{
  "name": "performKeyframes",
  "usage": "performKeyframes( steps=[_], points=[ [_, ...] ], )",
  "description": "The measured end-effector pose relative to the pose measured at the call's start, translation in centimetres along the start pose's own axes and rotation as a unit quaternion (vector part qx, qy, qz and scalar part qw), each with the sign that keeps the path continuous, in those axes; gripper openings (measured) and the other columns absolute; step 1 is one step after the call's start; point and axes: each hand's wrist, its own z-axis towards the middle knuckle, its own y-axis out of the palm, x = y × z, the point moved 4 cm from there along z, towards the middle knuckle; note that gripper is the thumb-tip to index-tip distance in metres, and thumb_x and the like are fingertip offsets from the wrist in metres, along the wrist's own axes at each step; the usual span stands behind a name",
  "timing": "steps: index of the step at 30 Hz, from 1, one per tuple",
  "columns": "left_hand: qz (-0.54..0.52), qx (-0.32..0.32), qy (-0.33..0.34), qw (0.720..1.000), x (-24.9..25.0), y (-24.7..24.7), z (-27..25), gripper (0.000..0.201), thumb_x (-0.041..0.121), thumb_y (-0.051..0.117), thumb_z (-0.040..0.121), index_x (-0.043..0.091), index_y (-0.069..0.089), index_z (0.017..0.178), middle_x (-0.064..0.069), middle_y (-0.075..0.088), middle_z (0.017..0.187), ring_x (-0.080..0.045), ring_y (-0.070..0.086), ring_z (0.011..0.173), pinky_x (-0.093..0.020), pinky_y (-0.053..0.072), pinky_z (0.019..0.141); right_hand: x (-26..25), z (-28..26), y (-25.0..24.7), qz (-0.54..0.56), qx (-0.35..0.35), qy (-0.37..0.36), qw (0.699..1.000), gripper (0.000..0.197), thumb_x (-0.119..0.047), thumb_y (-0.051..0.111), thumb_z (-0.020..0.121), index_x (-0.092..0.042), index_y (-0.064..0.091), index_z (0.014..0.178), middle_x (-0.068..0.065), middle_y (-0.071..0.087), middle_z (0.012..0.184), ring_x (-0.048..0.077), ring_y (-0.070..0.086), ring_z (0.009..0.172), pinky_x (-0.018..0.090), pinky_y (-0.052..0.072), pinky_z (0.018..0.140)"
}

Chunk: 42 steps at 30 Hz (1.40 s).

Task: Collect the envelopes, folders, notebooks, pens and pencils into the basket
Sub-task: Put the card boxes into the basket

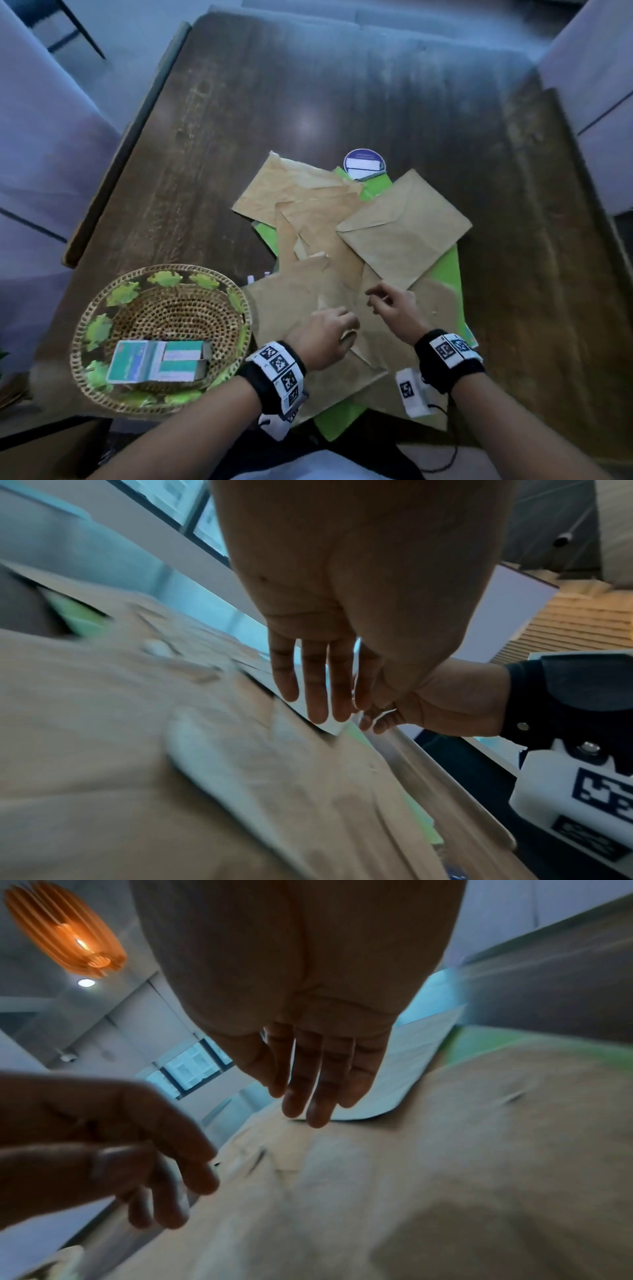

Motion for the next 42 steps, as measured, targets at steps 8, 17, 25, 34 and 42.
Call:
performKeyframes(
  steps=[8, 17, 25, 34, 42],
  points=[
    [-0.006, -0.08, 0.035, 0.996, 9.4, 7.5, 12.9, 0.025, 0.03, 0.057, 0.093, 0.021, 0.064, 0.115, -0.001, 0.063, 0.114, -0.025, 0.063, 0.097, -0.034, 0.05, 0.079, 12.7, -3.5, -11.4, -0.121, 0.042, 0.152, 0.98, 0.004, -0.024, 0.062, 0.089, -0.02, 0.063, 0.089, -0.001, 0.066, 0.09, 0.019, 0.062, 0.085, 0.031, 0.047, 0.074],
    [0.182, -0.199, 0.085, 0.959, 14.2, 15.3, 20.5, 0.04, 0.036, 0.058, 0.091, 0.019, 0.058, 0.127, -0.005, 0.055, 0.124, -0.029, 0.048, 0.117, -0.042, 0.043, 0.095, 22.1, -5.3, -11.0, -0.138, -0.122, 0.232, 0.955, 0.051, -0.034, 0.068, 0.083, -0.022, 0.052, 0.13, 0.005, 0.049, 0.12, 0.026, 0.058, 0.109, 0.039, 0.047, 0.093],
    [0.326, -0.226, 0.109, 0.912, 14.6, 16.8, 22.0, 0.04, 0.048, 0.055, 0.092, 0.018, 0.062, 0.118, -0.006, 0.058, 0.12, -0.027, 0.049, 0.114, -0.04, 0.037, 0.093, 23.2, -4.9, -10.1, -0.16, -0.086, 0.168, 0.969, 0.041, -0.027, 0.07, 0.082, -0.026, 0.049, 0.118, 0.002, 0.047, 0.109, 0.025, 0.057, 0.104, 0.041, 0.05, 0.081],
    [0.379, -0.212, 0.023, 0.901, 15.3, 17.1, 22.2, 0.064, 0.066, 0.05, 0.087, 0.014, 0.056, 0.125, -0.017, 0.054, 0.121, -0.033, 0.048, 0.111, -0.043, 0.037, 0.091, 24.4, -3.7, -13.3, -0.118, -0.007, 0.18, 0.976, 0.022, -0.03, 0.064, 0.093, -0.022, 0.06, 0.113, -0.003, 0.051, 0.112, 0.016, 0.058, 0.096, 0.033, 0.05, 0.083],
    [0.257, -0.186, -0.056, 0.947, 15.7, 16.7, 24.3, 0.049, 0.061, 0.051, 0.087, 0.02, 0.055, 0.113, -0.014, 0.062, 0.115, -0.032, 0.053, 0.11, -0.043, 0.038, 0.093, 24.4, -4.2, -13.8, -0.143, -0.02, 0.16, 0.977, 0.026, -0.023, 0.062, 0.091, -0.028, 0.059, 0.116, -0.006, 0.054, 0.119, 0.02, 0.05, 0.114, 0.038, 0.042, 0.098]
  ],
)
